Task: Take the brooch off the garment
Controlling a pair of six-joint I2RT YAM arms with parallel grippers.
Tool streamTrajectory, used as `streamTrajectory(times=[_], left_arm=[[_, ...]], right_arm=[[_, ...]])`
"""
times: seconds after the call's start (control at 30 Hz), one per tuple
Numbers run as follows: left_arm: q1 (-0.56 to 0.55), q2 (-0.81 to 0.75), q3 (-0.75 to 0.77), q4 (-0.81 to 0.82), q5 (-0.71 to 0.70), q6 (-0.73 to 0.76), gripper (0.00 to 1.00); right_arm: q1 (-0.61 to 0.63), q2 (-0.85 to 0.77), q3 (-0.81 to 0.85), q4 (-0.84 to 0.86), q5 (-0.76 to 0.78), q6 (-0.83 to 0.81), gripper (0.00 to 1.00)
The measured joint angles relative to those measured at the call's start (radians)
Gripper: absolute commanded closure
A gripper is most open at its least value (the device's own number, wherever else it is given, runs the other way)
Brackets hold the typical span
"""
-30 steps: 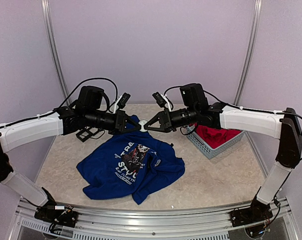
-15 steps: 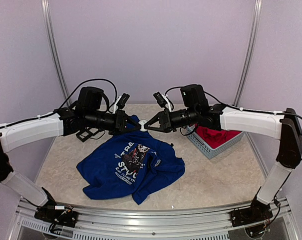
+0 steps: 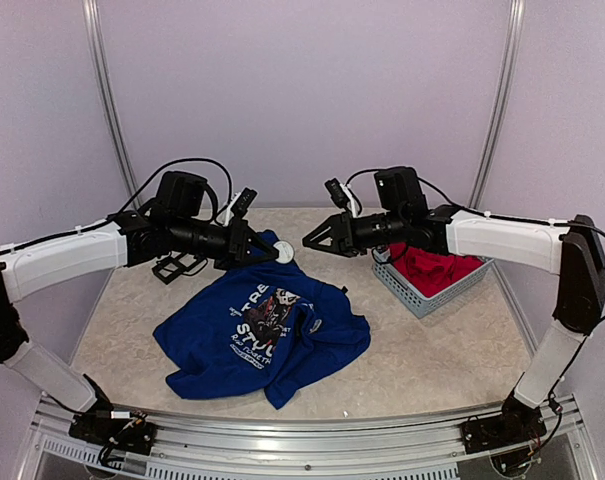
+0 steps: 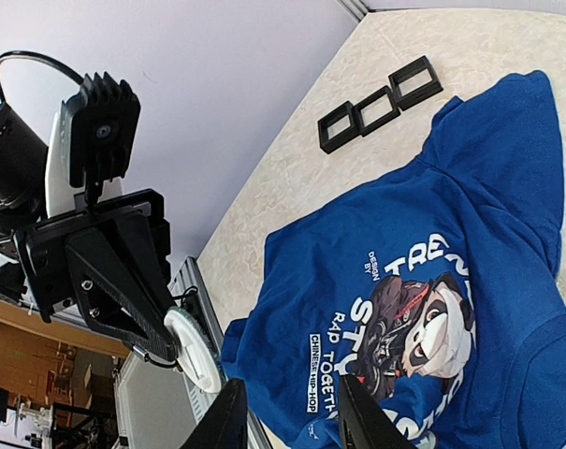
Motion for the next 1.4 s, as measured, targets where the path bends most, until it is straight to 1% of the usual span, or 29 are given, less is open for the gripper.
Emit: streamTrajectory(times=[0.2, 0.33, 0.5, 0.7, 0.83, 0.93, 1.17, 1.3, 1.4], left_arm=[[0.013, 0.016, 0.016, -0.037, -0.019, 0.006, 1.00], [0.044, 0.016, 0.018, -0.090, -0.089, 0.022, 1.00], [0.120, 0.013, 0.023, -0.211, -0.259, 0.068, 1.00], [0.299, 0.032, 0.064, -0.400, -0.485, 0.154, 1.00], [0.404, 0.108, 0.132, -0.488, -0.636, 0.230, 1.00], [0.449, 0.197, 0.198, -0.540, -0.721, 0.283, 1.00], [0.463, 0.414, 0.384, -0.639, -0.909, 0.367, 1.00], [0.463, 0.500, 0.448, -0.673, -0.983, 0.401, 1.00], [0.465, 0.546, 0.475, -0.689, -1.011, 0.419, 1.00]], right_arm=[[-0.001, -0.008, 0.004, -0.028, 0.025, -0.068, 0.52], [-0.001, -0.031, 0.024, -0.088, 0.115, -0.120, 0.46], [-0.010, -0.092, 0.032, -0.162, 0.280, -0.170, 0.42], [-0.090, -0.154, 0.032, -0.253, 0.414, -0.217, 0.41], [-0.134, -0.169, 0.032, -0.301, 0.475, -0.243, 0.40], [-0.149, -0.169, 0.032, -0.330, 0.505, -0.250, 0.40], [-0.156, -0.169, 0.032, -0.358, 0.532, -0.254, 0.40], [-0.160, -0.169, 0.032, -0.362, 0.534, -0.253, 0.40], [-0.162, -0.169, 0.032, -0.364, 0.534, -0.251, 0.40]])
